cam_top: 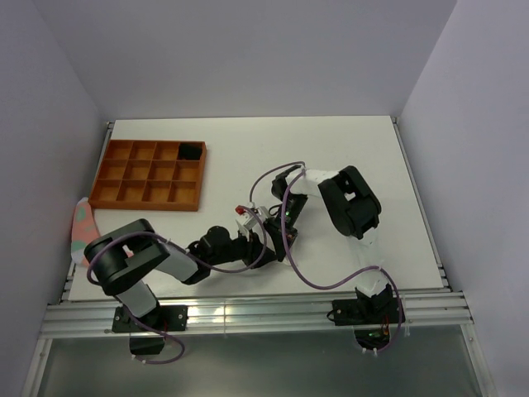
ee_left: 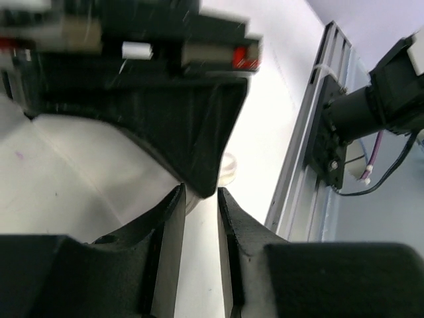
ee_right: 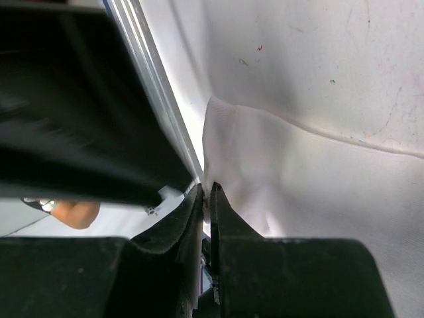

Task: Roll the socks
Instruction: Roll the sock at the center of the board.

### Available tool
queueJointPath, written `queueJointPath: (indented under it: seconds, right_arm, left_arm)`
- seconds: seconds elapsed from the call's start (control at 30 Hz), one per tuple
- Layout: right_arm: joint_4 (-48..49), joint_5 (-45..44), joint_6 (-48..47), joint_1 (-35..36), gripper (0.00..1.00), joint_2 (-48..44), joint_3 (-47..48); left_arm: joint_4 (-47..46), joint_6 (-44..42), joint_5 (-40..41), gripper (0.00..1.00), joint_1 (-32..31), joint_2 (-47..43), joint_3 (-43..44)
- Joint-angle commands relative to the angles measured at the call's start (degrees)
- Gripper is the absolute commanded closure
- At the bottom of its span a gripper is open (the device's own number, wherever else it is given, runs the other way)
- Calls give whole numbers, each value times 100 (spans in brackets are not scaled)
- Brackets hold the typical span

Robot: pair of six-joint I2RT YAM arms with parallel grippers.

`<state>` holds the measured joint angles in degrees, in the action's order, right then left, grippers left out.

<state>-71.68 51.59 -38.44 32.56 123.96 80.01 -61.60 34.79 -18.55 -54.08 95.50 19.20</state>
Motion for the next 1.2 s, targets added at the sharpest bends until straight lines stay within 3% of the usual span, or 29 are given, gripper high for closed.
queueJointPath:
  seconds: [0.0, 0.17, 0.4, 1.17]
  right_arm:
    - [-206, -9, -41, -48, 100, 58, 164]
    - [-250, 0, -59, -39, 100, 93, 217]
    - [-277, -9, -50, -48, 100, 102, 287]
    - [-373, 35, 20, -48, 100, 190, 445]
  left_arm:
    - [139, -288, 123, 68, -32, -471, 31]
    - [518, -552, 194, 69, -32, -384, 233]
    - [158, -543, 115, 70, -23, 64, 338]
    - [201, -596, -343, 69, -32, 399, 444]
